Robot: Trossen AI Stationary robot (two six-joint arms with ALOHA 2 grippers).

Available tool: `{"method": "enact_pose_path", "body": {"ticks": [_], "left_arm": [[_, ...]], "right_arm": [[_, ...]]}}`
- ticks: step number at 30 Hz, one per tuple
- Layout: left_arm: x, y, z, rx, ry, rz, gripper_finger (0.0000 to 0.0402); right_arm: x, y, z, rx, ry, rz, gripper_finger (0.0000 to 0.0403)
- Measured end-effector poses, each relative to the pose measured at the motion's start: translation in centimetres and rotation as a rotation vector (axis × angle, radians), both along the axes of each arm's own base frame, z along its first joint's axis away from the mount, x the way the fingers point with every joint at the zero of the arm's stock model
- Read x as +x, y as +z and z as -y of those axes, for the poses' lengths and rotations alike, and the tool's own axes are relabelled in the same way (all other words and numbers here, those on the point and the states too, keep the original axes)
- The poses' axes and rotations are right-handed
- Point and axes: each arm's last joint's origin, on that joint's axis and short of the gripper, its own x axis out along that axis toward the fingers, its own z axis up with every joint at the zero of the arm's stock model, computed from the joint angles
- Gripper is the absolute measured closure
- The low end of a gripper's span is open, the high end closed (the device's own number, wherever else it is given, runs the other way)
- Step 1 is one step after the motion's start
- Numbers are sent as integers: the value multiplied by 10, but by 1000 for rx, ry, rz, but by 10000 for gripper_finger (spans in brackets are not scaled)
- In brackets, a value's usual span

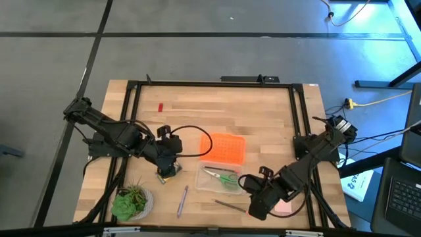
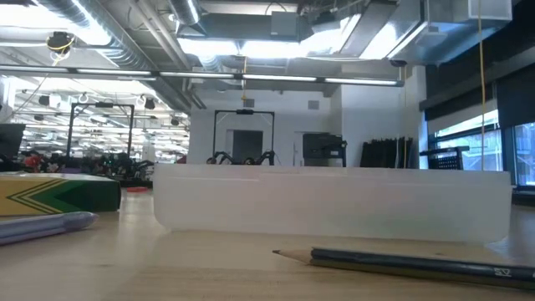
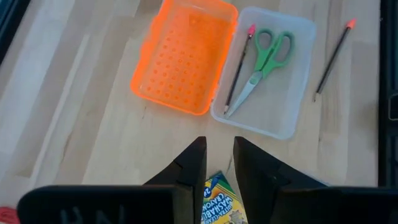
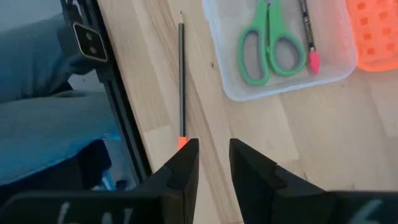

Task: Pack school essentials
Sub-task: Put the black pencil into the orange supply box

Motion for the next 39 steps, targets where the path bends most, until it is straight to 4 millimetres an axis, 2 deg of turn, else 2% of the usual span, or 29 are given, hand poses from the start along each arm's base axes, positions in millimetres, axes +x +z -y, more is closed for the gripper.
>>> {"method": "enact_pose_path", "body": {"ticks": [8,14,20,28,34,39], "left_arm": [[-7,0,14,1,-57,1,328],[-11,1,21,46,-89,18,328],[-14,1,26,63,-133,18,328],[-17,1,32,58,-154,23,328],[-18,1,35,56,-163,25,328],[-18,1,35,56,-163,25,328]], "right_arm": [[4,-24,-17,-71,145,-20,312],[10,-43,-39,6,274,-35,312],[10,-63,-58,-9,364,-20,312],[14,-84,-63,-48,362,-61,312],[15,-89,-63,-21,249,-91,312],[20,-89,-59,-21,248,-90,312]]}}
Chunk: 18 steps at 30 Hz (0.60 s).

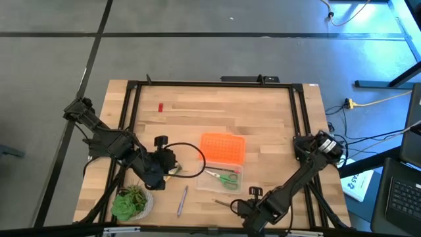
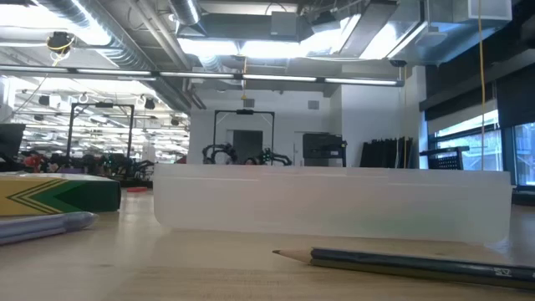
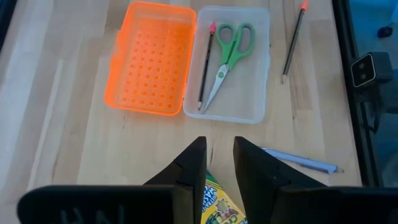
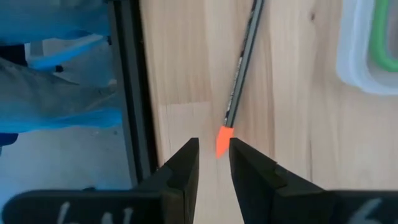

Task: Pack school essentials
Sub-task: Put the black pencil into the orange supply box

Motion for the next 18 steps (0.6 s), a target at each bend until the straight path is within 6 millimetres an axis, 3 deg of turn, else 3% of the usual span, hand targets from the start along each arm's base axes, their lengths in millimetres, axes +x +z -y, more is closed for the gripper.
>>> {"method": "enact_pose_path", "body": {"ticks": [18], "left_arm": [[0,0,0,20,-27,-4,328]], "right_arm": [[5,0,5,6,-109,12,297]]}}
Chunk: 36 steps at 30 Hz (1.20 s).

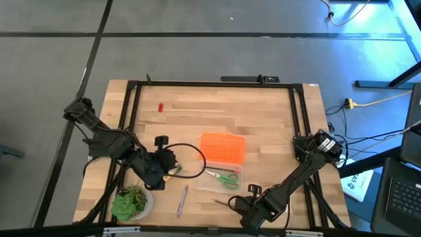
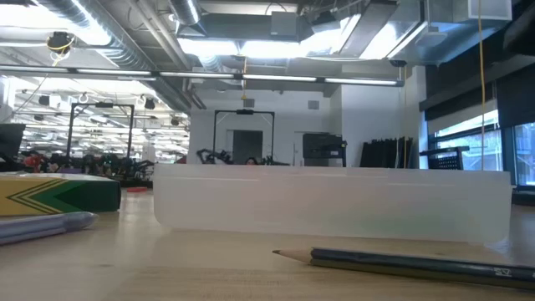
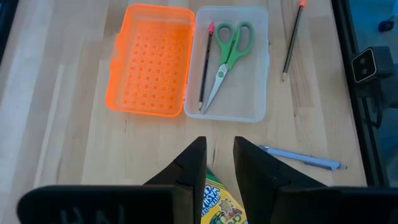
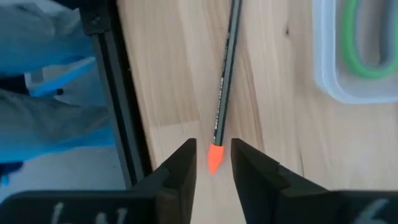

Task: Pack school essentials
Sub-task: Put the black pencil into the orange supply box

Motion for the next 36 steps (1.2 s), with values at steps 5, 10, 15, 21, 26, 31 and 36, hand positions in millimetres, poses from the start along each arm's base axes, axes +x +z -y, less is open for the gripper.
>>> {"method": "enact_pose_path", "body": {"ticks": [5,10,15,21,26,31,36], "left_arm": [[0,0,0,-1,0,0,328],[0,0,0,-2,0,0,328],[0,0,0,-3,0,1,328],[0,0,0,-3,0,0,328],[0,0,0,-3,0,0,328],[0,0,0,-4,0,1,328],[0,0,0,-3,-1,0,328]], "right_arm": [[-2,-6,2,17,-40,-54,259],[-5,-16,4,18,-36,-72,235],[-6,-19,5,19,-31,-70,232],[-7,-32,5,50,-29,-39,232],[-9,-38,8,41,-34,-51,232],[-9,-43,8,61,-29,-29,232],[-13,-51,9,65,-27,-26,232]]}}
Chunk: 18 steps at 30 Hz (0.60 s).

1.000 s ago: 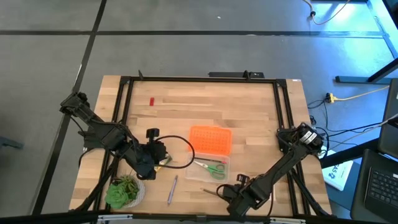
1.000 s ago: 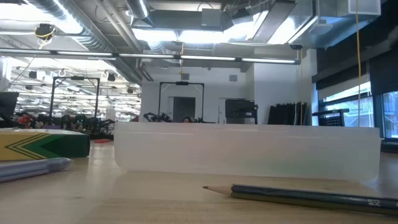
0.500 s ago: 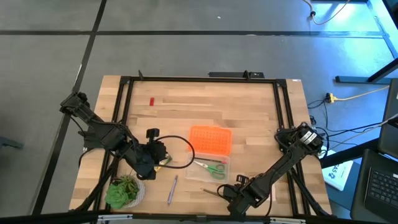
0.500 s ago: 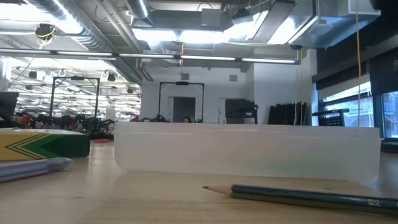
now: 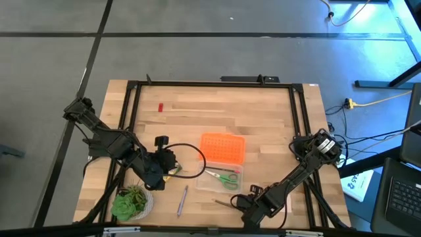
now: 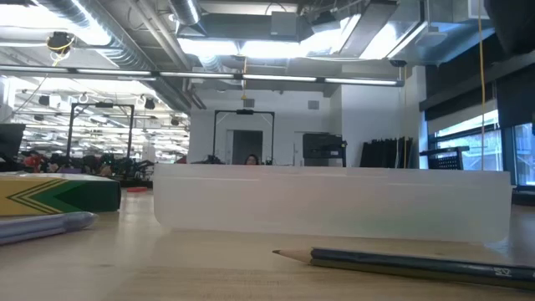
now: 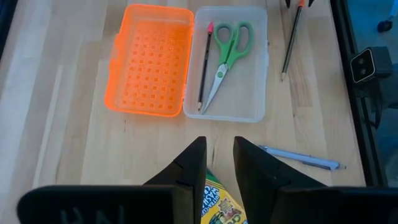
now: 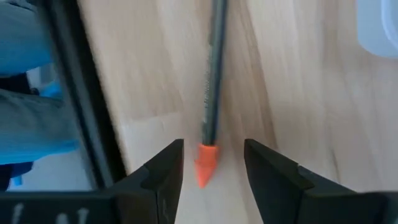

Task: Pack school essentials
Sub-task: Put the black pencil into the orange supply box

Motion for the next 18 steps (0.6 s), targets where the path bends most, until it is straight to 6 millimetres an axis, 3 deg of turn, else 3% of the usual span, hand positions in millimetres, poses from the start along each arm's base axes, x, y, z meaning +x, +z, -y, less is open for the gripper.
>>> {"method": "enact_pose_path", "body": {"ticks": [18], "left_arm": [[0,0,0,1,-1,0,328]], "right_arm": [[-9,-6,4,-66,9,-24,232]]}}
